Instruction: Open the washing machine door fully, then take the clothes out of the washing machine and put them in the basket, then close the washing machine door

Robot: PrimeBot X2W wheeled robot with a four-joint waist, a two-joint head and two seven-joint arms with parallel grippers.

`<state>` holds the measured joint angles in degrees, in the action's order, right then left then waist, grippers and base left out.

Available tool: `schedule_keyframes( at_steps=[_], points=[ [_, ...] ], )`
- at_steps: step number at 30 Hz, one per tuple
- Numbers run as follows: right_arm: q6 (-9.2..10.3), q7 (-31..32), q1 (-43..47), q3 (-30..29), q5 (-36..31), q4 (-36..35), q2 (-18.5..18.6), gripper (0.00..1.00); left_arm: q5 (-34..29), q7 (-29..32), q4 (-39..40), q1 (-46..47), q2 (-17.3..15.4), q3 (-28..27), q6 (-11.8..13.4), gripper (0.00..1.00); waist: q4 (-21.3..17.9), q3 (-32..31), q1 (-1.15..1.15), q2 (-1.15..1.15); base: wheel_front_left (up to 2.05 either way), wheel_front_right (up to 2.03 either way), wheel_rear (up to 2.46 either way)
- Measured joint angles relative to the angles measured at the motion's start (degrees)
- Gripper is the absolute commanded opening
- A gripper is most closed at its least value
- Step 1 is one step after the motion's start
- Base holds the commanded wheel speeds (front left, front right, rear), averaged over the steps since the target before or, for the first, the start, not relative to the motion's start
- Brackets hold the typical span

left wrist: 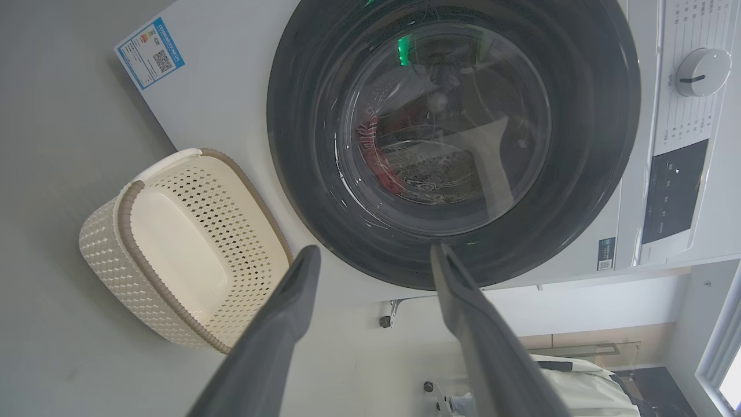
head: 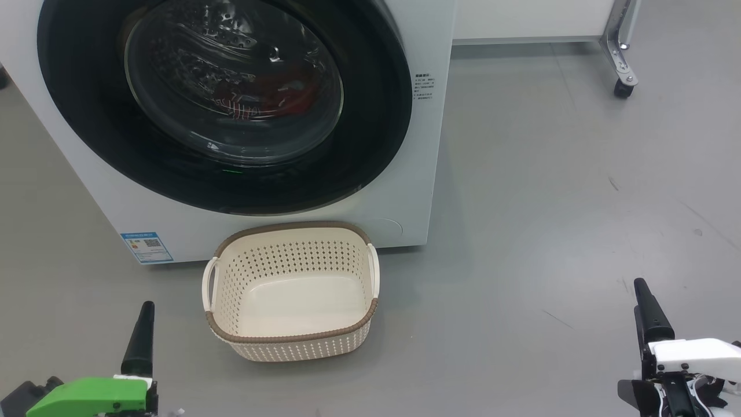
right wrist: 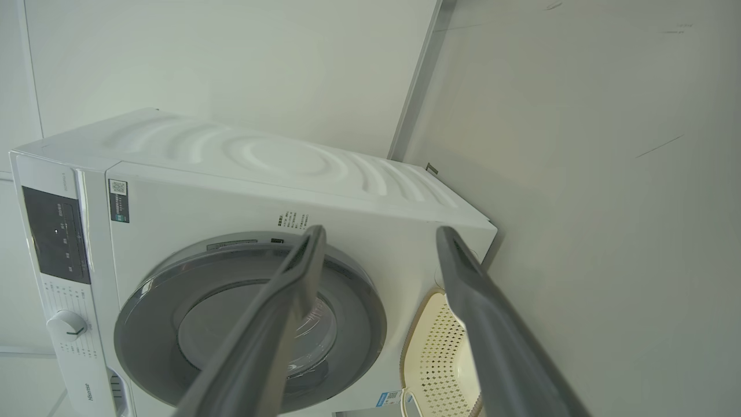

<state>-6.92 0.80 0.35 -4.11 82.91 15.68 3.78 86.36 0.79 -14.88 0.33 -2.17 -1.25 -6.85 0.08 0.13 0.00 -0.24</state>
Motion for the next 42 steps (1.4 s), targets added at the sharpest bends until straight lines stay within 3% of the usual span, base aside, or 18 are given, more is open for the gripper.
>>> schedule_keyframes(
  at_steps=[7,15,27,42],
  points=[
    [0.12,-1.6,0.0,1.6,-5.8,-0.3,1.8,1.00,-6.3,-2.1,0.4,0.0,-1.9,1.7,0.0,1.00,0.0,0.0,0.00,0.00,0.00,0.00,0.00],
    [2.04,-3.6,0.0,4.1,-14.9,-0.5,4.4,1.00,-14.6,-3.9,0.6,0.0,-3.7,3.9,0.1,1.00,0.1,-0.1,0.00,0.00,0.00,0.00,0.00],
    [5.64,-6.2,-0.1,7.5,-27.2,-0.8,6.9,1.00,-28.5,-6.4,1.3,0.1,-5.8,7.3,2.6,1.00,0.4,-0.3,0.00,0.00,0.00,0.00,0.00],
    [8.60,-9.0,-0.1,12.0,-39.6,-0.8,8.3,1.00,-43.7,-9.2,2.8,0.3,-6.8,10.8,5.8,1.00,0.7,-0.7,0.00,0.00,0.00,0.00,0.00]
  ],
)
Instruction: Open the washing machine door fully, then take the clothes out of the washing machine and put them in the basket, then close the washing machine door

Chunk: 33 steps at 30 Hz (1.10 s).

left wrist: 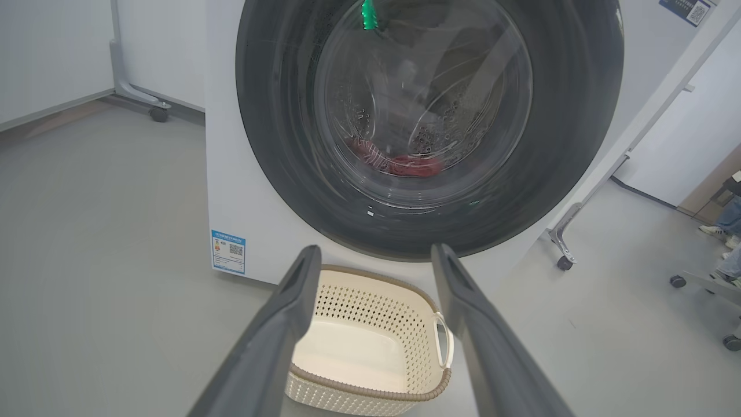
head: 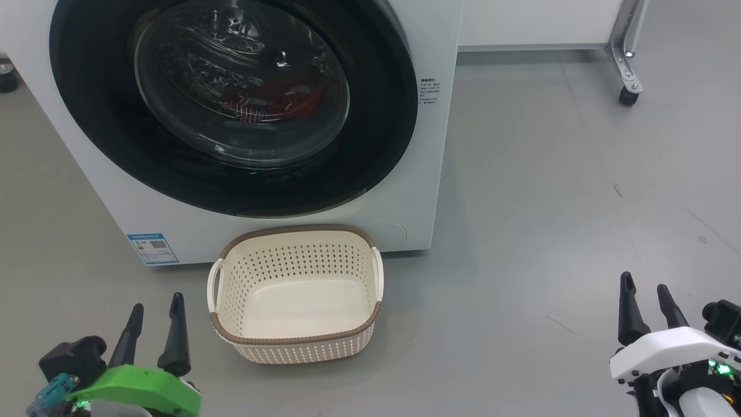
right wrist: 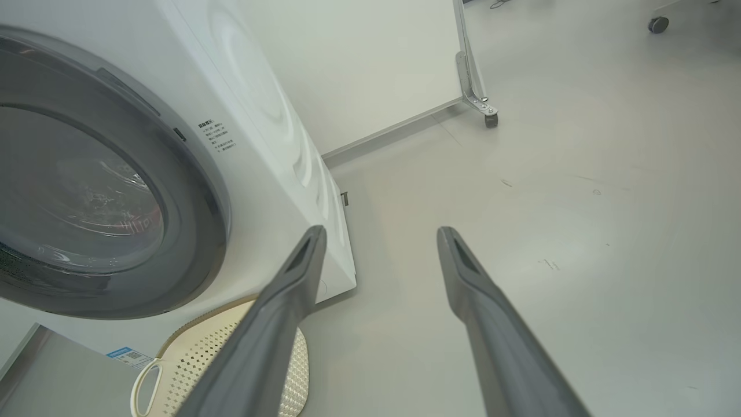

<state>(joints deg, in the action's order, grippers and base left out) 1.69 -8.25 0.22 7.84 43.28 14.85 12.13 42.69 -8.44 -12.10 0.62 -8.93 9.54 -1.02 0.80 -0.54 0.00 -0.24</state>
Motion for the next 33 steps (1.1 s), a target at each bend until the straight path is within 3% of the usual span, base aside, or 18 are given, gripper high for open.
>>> schedule_keyframes(
  at_steps=[24,33],
  points=[
    [2.61,-3.9,-0.9,8.6,-18.7,-1.2,1.7,1.00,-18.2,-4.8,0.6,0.0,-0.3,3.7,3.2,1.00,0.4,-0.5,0.00,0.00,0.00,0.00,0.00],
    [4.03,-5.0,-0.9,9.3,-22.5,-1.2,2.4,1.00,-23.1,-5.8,0.4,0.0,-0.8,4.5,3.7,1.00,0.6,-0.6,0.00,0.00,0.00,0.00,0.00]
  ],
)
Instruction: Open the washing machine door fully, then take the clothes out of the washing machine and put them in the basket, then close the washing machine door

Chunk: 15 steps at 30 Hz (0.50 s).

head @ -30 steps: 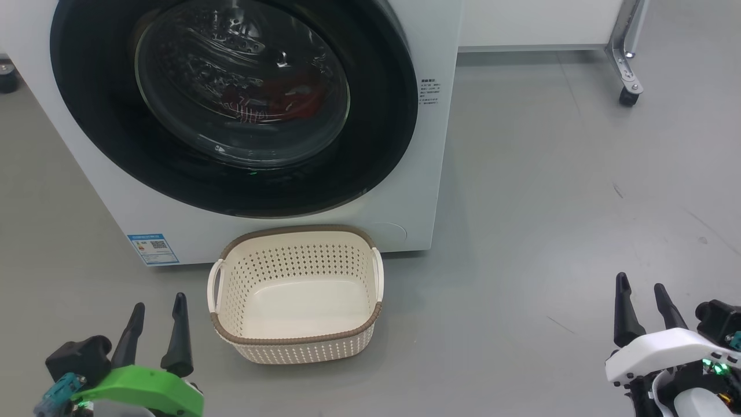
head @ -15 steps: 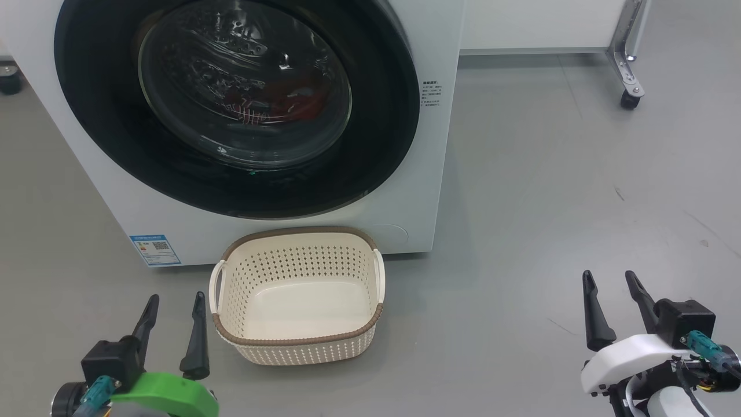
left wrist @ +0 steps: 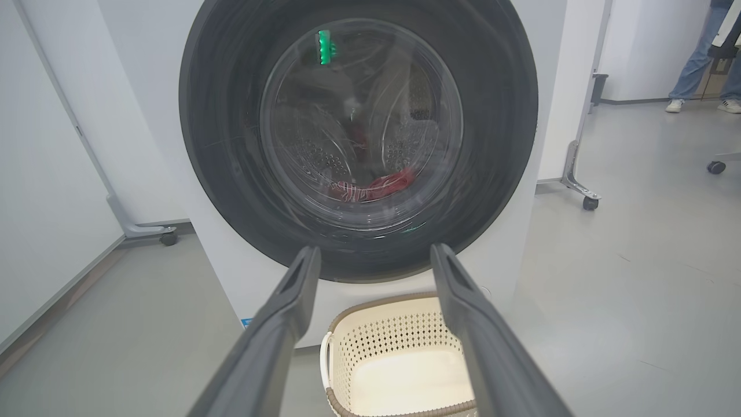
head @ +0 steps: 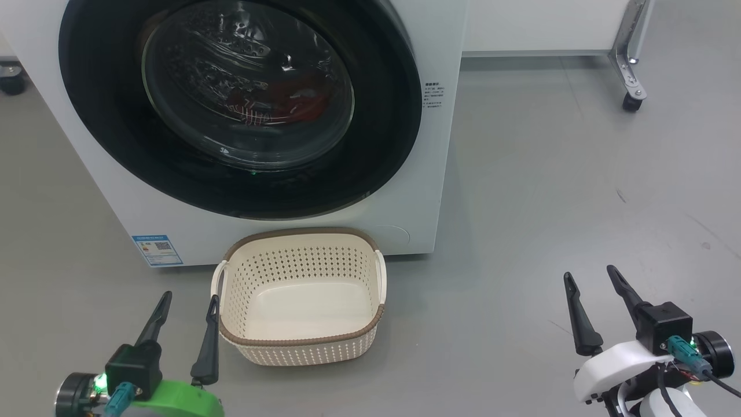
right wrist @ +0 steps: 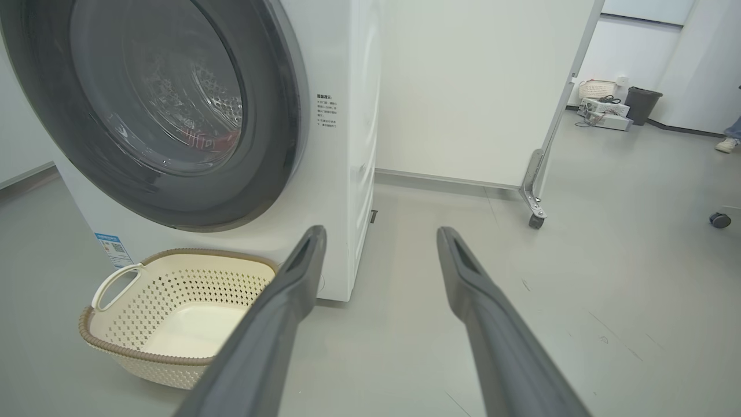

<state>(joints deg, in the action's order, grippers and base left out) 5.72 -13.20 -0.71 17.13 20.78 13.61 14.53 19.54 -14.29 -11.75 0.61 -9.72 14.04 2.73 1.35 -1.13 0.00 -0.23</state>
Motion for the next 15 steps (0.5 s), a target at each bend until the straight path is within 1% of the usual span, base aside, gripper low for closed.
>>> schedule_keyframes(
  at_steps=[15],
  points=[
    [0.09,-0.2,0.0,-1.3,0.2,0.7,-0.2,1.00,0.0,-0.1,-1.2,0.0,0.1,-0.6,0.0,1.00,0.0,0.1,0.00,0.00,0.00,0.00,0.00]
  ],
)
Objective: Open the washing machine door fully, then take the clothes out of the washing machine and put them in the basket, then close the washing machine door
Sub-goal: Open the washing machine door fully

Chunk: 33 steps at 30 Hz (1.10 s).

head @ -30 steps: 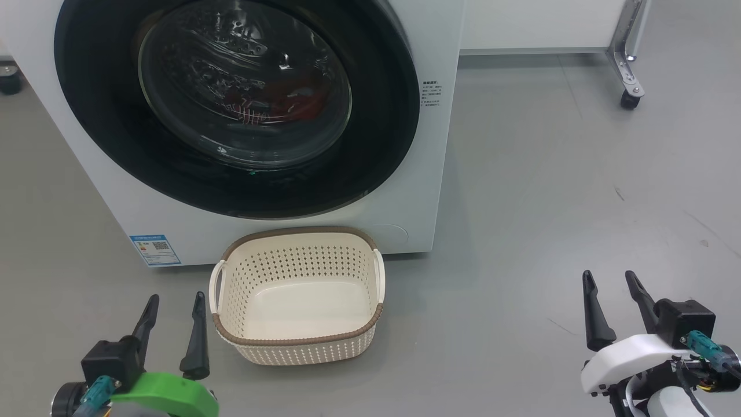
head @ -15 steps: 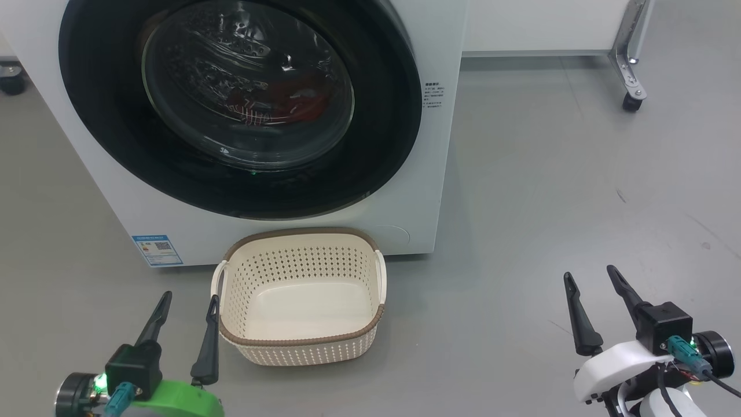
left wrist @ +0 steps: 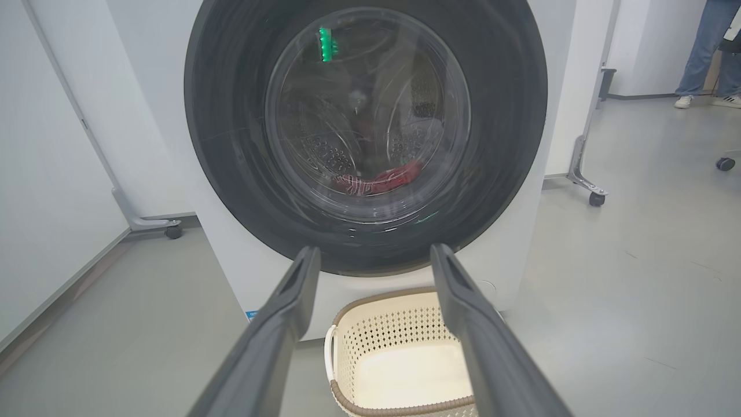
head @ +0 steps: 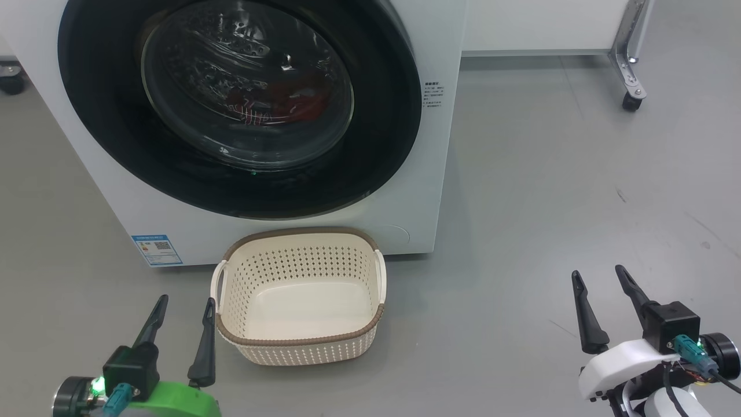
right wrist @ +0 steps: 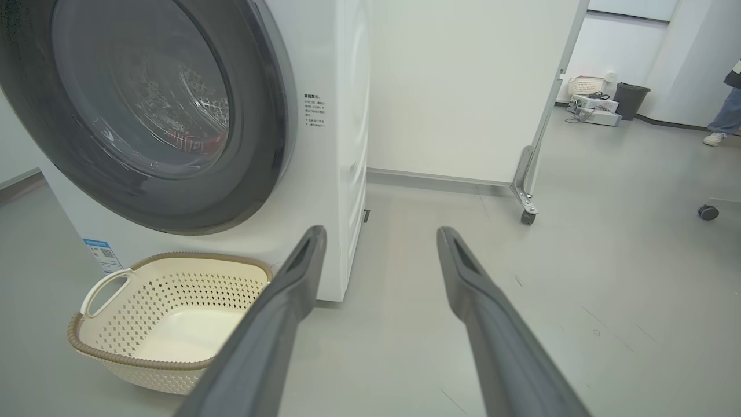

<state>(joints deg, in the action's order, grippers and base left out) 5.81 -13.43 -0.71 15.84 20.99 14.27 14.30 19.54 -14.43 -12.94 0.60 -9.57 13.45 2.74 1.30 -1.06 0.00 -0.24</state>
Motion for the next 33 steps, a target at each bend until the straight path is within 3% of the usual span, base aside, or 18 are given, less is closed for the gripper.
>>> schedule_keyframes(
  at_steps=[8,9,21,33],
  points=[
    [0.38,0.0,0.0,-0.5,0.2,0.0,-0.2,1.00,-0.3,0.0,-0.5,0.0,0.4,-0.1,0.0,1.00,0.2,0.2,0.00,0.00,0.00,0.00,0.00],
    [0.38,0.0,0.0,-0.6,0.2,0.0,-0.2,0.00,-0.4,0.0,-0.5,0.0,0.4,-0.1,0.0,1.00,0.2,0.3,0.00,0.00,0.00,0.00,0.00],
    [-0.02,0.0,0.0,-1.4,2.7,0.3,-1.1,0.00,-0.5,0.0,-1.0,0.0,0.8,-0.6,0.0,1.00,0.3,0.6,0.00,0.00,0.00,0.00,0.00],
    [-4.31,1.4,-0.1,-6.1,15.6,0.6,-5.8,0.00,-0.6,0.0,-0.4,0.1,1.3,-0.7,-0.1,1.00,0.4,1.9,0.00,0.00,0.00,0.00,0.00]
  ],
)
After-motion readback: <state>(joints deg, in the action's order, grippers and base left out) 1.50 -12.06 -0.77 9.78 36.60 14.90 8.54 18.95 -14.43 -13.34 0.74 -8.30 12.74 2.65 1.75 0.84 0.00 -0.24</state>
